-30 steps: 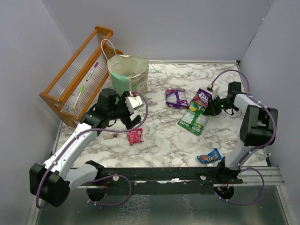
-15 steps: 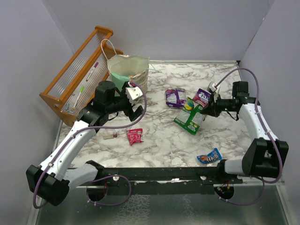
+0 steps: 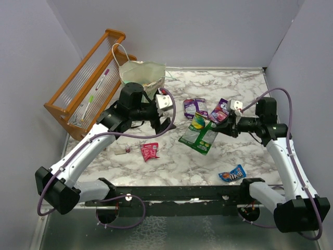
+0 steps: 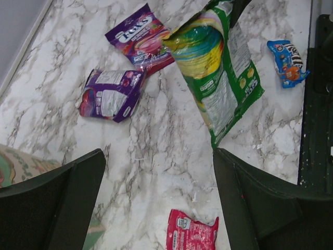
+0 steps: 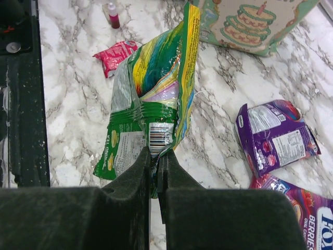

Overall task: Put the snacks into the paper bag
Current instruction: Pick up the snack from the center of the board, then place the snack in the paper bag.

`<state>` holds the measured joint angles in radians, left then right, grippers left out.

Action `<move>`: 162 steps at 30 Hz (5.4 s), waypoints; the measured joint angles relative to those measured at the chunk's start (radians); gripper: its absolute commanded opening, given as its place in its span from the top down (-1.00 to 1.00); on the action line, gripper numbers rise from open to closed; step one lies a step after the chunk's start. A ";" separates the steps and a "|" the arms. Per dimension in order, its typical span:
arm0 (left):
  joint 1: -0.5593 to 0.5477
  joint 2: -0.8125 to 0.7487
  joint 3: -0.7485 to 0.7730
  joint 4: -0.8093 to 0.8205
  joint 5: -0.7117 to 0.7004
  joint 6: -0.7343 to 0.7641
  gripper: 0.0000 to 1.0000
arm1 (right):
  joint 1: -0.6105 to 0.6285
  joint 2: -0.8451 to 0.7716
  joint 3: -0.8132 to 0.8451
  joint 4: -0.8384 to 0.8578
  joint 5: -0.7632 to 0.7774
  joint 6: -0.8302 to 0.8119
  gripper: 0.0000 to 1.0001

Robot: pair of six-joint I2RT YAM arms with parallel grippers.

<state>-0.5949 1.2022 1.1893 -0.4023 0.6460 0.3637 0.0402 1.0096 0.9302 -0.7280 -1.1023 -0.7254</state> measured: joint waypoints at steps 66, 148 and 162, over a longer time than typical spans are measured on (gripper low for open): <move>-0.043 0.101 0.101 0.107 0.156 -0.180 1.00 | -0.047 -0.271 -0.227 0.299 -0.054 0.175 -0.53; 0.450 0.402 0.328 0.374 0.169 0.129 1.00 | -0.047 -0.294 -0.245 0.332 -0.015 0.205 -0.55; 0.457 0.398 0.249 0.415 0.060 -0.126 1.00 | -0.047 -0.291 -0.245 0.332 -0.013 0.204 -0.55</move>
<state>-0.1375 1.6005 1.4384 0.0132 0.7059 0.2382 -0.0071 0.7189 0.6849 -0.3962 -1.1149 -0.5209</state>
